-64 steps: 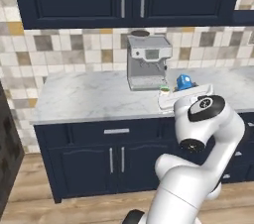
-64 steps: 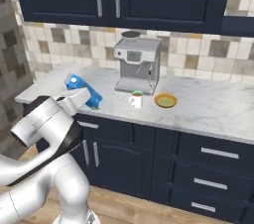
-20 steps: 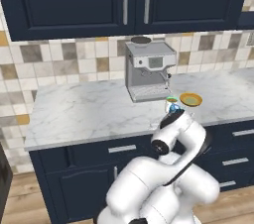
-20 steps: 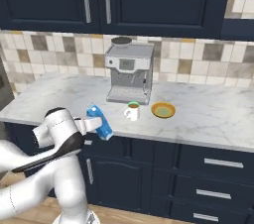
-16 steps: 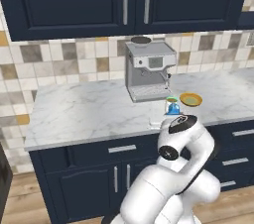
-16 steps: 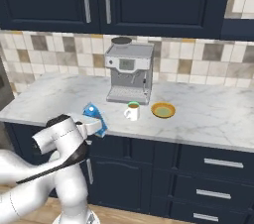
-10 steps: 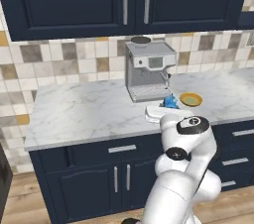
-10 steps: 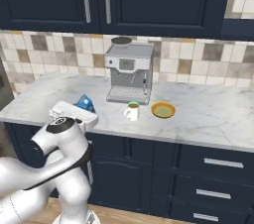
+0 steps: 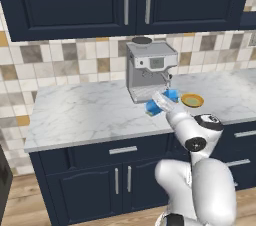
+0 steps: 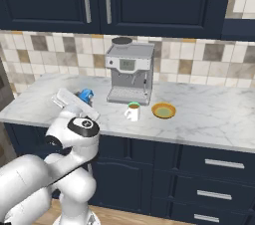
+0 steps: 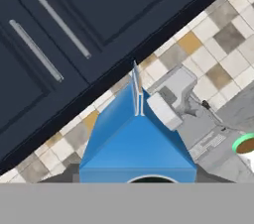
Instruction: Take a sugar cube from the saucer and place it inside the coffee. Then, grab milk from the fridge and place it next to the coffee on the counter to sweeten the coffee.
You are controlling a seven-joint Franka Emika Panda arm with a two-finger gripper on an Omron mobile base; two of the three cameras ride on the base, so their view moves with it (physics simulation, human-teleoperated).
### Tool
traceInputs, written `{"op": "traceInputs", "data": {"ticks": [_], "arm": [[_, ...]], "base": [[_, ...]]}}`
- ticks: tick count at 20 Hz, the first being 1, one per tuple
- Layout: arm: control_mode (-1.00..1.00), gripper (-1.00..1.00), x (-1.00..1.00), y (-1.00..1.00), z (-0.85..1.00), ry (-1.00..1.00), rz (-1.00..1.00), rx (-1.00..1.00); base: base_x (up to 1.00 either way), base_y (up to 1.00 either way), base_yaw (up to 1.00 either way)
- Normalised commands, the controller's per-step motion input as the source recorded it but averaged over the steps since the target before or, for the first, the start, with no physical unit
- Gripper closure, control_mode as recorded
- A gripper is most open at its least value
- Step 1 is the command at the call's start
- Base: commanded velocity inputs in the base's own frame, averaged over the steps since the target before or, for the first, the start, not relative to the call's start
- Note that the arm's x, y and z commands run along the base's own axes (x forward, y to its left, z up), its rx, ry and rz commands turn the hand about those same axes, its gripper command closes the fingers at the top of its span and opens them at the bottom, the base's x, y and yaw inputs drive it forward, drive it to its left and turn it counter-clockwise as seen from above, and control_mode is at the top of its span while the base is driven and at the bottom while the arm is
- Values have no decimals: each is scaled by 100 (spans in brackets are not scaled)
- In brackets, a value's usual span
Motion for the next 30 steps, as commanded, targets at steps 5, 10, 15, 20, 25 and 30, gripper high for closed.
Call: {"op": "traceInputs", "data": {"ticks": [5, 10, 15, 20, 25, 30], "arm": [[-100, 100, -22, -11, 0, 20, 35, 100], [-100, 100, -45, -46, 34, 1, 30, 82], [-100, 100, -82, -9, 0, -57, 4, -26], [-100, 100, -77, 10, 21, -58, -8, -77], [-100, 100, -42, 28, -43, -26, -18, -84], [-100, 100, 19, 65, -59, 15, -34, -62]], "base": [[0, 0, 0], [0, 0, 0], [0, 0, 0], [0, 0, 0], [0, 0, 0], [0, 0, 0]]}}
